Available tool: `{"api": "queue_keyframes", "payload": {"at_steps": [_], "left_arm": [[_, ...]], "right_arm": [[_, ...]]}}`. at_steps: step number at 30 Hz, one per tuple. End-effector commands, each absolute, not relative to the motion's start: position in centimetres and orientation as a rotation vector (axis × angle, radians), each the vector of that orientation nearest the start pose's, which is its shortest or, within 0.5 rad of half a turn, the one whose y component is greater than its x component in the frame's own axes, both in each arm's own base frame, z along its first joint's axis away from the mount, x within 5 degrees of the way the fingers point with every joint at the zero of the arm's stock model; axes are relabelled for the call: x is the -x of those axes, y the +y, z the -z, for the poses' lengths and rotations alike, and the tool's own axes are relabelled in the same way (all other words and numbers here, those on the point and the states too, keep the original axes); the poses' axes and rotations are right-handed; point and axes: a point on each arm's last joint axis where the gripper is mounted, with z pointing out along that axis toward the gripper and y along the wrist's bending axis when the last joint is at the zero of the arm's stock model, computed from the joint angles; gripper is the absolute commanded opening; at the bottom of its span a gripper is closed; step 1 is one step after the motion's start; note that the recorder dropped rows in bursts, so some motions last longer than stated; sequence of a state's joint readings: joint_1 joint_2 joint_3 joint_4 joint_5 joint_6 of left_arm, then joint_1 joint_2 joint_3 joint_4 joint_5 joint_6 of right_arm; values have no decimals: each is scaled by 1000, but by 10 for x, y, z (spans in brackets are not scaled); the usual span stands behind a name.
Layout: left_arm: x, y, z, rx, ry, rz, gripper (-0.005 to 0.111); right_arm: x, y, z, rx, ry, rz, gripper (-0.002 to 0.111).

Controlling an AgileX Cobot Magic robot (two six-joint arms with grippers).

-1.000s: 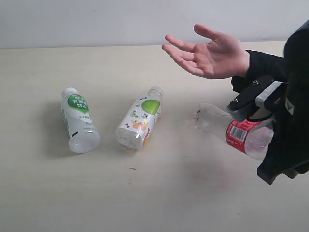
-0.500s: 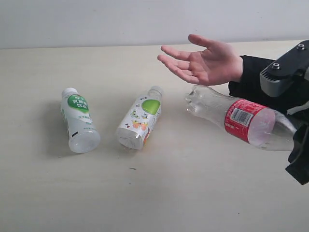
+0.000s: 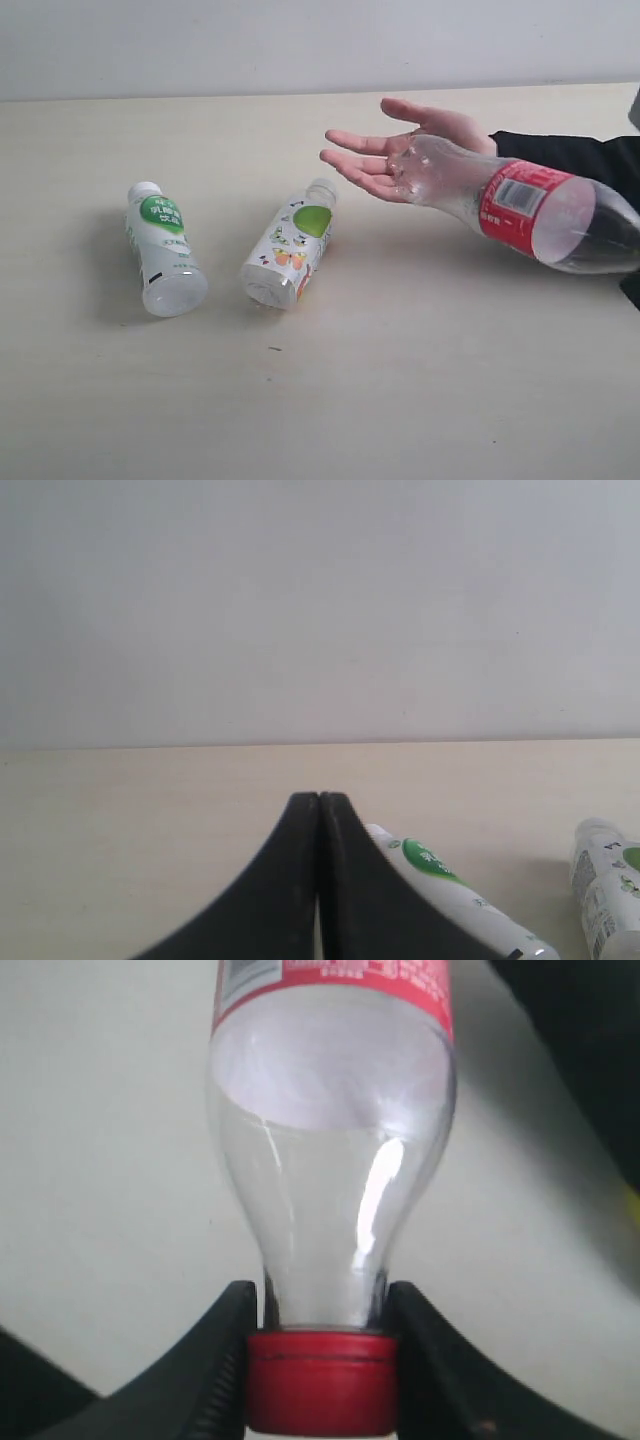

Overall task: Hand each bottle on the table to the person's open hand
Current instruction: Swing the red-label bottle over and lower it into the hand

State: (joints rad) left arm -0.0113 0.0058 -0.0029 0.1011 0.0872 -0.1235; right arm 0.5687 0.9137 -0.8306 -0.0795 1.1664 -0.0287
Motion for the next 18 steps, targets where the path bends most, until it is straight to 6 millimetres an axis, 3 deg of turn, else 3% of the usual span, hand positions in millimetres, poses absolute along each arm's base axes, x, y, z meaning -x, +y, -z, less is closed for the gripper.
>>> {"api": "queue_keyframes", "payload": {"at_steps": [1,8,18], "left_arm": [[-56,0,-206,22,1563,23,0],[-56,0,-206,22,1563,23,0],[-56,0,-206,22,1563,23,0]], "right_arm": [[-144,82,-316,701,2452,-97,0],[-177,105,-303,662,2376,-152,0],[-211,121,-278,571,2384,-113,0]]}}
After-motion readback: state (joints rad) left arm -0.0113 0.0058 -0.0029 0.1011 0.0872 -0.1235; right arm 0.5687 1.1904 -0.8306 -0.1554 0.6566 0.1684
